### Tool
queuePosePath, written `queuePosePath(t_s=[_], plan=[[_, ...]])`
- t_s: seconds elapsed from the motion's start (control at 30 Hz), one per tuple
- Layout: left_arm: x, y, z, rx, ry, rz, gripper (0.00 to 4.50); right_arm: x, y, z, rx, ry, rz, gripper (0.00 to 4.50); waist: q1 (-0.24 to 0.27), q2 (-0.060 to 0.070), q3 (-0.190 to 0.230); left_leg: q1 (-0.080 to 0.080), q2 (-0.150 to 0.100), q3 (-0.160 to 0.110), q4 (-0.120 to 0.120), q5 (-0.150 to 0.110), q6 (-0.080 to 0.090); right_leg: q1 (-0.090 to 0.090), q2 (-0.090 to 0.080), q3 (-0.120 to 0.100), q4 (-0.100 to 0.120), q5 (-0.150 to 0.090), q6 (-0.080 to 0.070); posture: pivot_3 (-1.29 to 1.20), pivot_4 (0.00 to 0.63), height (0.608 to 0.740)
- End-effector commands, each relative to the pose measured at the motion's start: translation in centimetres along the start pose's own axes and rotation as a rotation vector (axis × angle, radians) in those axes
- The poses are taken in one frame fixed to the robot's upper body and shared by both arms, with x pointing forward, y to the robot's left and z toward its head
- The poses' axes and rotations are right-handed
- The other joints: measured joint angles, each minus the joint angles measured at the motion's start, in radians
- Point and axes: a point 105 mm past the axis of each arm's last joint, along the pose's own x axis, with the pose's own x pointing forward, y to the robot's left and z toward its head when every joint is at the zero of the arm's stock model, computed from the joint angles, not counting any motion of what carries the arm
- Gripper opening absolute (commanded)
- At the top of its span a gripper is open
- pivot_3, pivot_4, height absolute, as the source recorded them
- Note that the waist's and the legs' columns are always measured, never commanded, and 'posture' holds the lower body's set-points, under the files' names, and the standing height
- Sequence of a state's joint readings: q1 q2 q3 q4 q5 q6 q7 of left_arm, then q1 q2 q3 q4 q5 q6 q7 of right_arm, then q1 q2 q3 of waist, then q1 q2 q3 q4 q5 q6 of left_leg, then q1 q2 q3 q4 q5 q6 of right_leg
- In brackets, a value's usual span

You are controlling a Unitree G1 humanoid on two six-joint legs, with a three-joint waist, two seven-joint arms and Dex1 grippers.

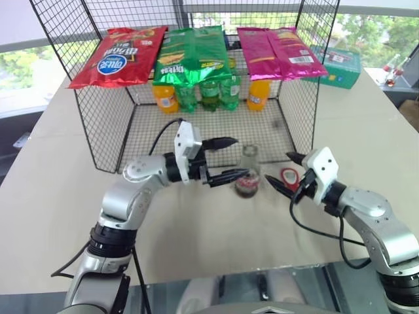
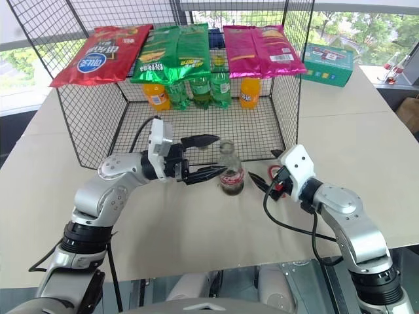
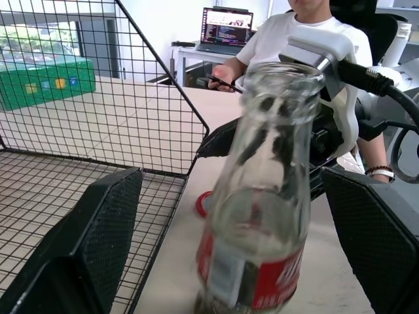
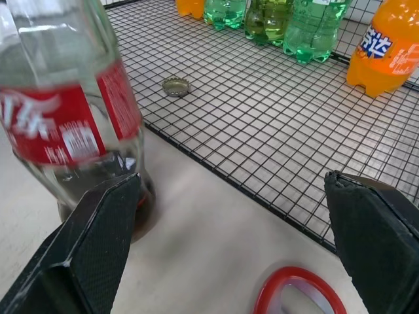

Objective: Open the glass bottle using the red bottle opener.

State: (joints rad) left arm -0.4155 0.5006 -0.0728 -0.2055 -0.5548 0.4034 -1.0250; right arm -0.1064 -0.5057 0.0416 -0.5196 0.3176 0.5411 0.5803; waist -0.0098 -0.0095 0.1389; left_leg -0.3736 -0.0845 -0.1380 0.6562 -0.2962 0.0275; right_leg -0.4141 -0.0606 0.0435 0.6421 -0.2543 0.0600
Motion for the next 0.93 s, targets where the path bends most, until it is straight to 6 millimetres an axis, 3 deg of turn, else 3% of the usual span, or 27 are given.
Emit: queuePosePath(t_s=[0.03,0.17,0.37,0.43,0.63,0.8,0.93], plan=[[-0.1,-0.3,1.2,0.042,-0.026,-0.014,4.46,-0.1,0.3,1.5,-0.031,-0.052,0.008,4.50,0.000,0.000,0.000,0.000,0.000,0.000,0.000,0.000,0.000,0.000,0.000,0.000,0.000,0.000,0.000,0.00,0.150,0.740],[-0.7,-0.5,1.4,0.026,-0.035,-0.007,4.46,-0.3,0.1,1.4,-0.031,-0.054,0.002,4.50,-0.001,0.000,0.000,0.000,0.000,0.000,0.001,0.000,0.000,0.000,0.000,0.000,0.000,0.000,0.000,0.00,0.150,0.740],[-3.6,-0.6,1.7,-0.069,-0.080,0.118,4.46,-1.5,0.1,1.3,-0.006,-0.092,-0.004,4.50,-0.002,0.000,0.000,0.000,0.000,0.000,0.001,0.000,0.000,0.000,0.000,0.000,0.001,0.000,0.000,0.00,0.150,0.740],[-5.5,0.6,1.3,-0.059,-0.111,0.309,4.46,-2.9,0.0,0.7,-0.012,-0.109,-0.013,4.50,0.000,0.000,0.000,0.000,0.000,0.000,0.001,0.000,0.000,0.000,0.000,0.000,0.001,0.000,0.000,0.00,0.150,0.740],[-11.4,0.4,-2.7,-0.098,-0.020,0.702,4.46,-7.7,-0.3,-1.7,-0.018,-0.088,-0.070,4.50,0.007,0.000,-0.002,0.001,0.000,0.002,0.002,0.000,0.000,0.001,0.000,0.002,0.001,0.000,0.000,0.00,0.150,0.740],[-14.7,-1.0,-4.4,-0.112,0.015,0.894,4.46,-10.8,1.0,-3.3,-0.058,-0.049,-0.062,4.50,0.022,0.000,-0.001,0.012,0.001,0.003,0.000,-0.001,0.001,0.010,0.000,0.002,0.001,0.000,0.000,0.00,0.150,0.740],[-16.3,-1.7,-4.9,-0.132,0.023,0.976,4.46,-11.8,1.2,-4.2,-0.060,-0.033,-0.080,4.50,0.024,-0.001,-0.001,0.015,0.001,0.002,-0.001,-0.002,0.002,0.015,-0.001,0.002,0.001,0.000,0.000,0.00,0.150,0.740]])
